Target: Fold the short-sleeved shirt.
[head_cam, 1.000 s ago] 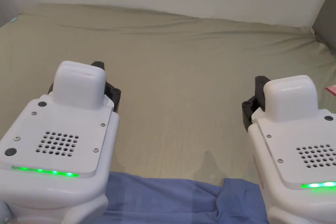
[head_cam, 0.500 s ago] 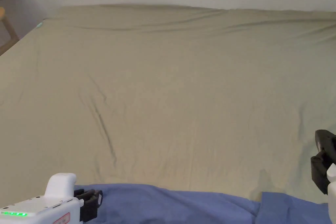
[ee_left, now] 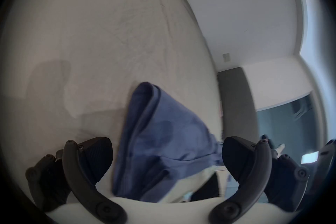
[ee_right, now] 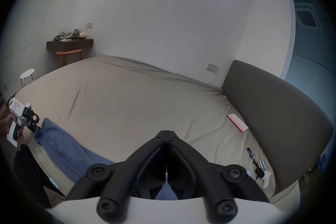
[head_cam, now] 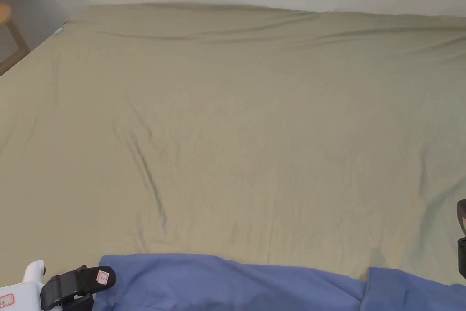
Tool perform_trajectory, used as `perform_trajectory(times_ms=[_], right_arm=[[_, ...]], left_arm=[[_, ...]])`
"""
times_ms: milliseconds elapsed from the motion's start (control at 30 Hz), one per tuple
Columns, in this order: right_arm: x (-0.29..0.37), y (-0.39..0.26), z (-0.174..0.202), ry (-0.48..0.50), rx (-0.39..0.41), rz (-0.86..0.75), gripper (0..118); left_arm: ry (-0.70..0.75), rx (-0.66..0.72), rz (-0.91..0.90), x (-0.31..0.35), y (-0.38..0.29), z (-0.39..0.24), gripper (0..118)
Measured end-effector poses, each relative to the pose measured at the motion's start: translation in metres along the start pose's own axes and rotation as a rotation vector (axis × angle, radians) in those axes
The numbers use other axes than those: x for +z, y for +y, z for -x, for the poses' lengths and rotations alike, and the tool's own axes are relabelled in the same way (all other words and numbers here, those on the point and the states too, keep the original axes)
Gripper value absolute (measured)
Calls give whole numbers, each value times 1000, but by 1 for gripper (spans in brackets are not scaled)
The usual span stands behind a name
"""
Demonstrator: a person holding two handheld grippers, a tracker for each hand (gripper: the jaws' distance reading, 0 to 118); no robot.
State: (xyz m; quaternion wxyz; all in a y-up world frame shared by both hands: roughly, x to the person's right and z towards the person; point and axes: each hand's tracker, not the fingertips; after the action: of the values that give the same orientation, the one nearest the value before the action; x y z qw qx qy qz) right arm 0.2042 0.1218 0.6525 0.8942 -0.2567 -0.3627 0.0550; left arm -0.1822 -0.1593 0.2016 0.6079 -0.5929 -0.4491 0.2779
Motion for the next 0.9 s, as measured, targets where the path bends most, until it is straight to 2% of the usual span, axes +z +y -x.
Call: perform_trajectory(times_ms=[67, 100, 133, 167, 200, 233, 267, 300, 333, 533, 667, 900], right_arm=[[3, 4, 1, 5, -5, -3, 2], [4, 6, 1, 10, -12, -5, 2], [4, 7, 2, 15, -16, -7, 2], [5, 9, 2, 17, -17, -9, 2], [6, 11, 4, 16, -15, -11, 2], [7, 12, 5, 15, -11, -13, 2], [8, 14, 6, 18, -9, -16, 2], [9, 15, 6, 24, -9, -19, 2], [10, 16, 7, 29, -6, -22, 2], [16, 21, 10, 34, 14, -32, 2], [18, 19, 10, 22, 29, -34, 2], [17, 14, 8, 10, 42, -26, 2]], left_arm=[[-156, 185, 86, -25, -16, 10, 111], [-161, 215, 116, -35, -25, 11, 101], [-125, 159, 94, -38, -26, 8, 93], [-100, 67, 60, -36, -20, 1, 78], [-87, 62, 57, -35, -18, 0, 32], [-17, 121, 58, -32, -21, 12, 10], [111, 129, 66, -31, -22, 21, 10], [114, 126, 57, -26, -25, 33, 10], [-71, 193, 40, -31, -26, 29, 10], [129, -24, 8, -24, -19, -9, 10], [303, -263, -21, -18, -14, -50, 10], [349, -302, -86, 6, 0, -68, 9]])
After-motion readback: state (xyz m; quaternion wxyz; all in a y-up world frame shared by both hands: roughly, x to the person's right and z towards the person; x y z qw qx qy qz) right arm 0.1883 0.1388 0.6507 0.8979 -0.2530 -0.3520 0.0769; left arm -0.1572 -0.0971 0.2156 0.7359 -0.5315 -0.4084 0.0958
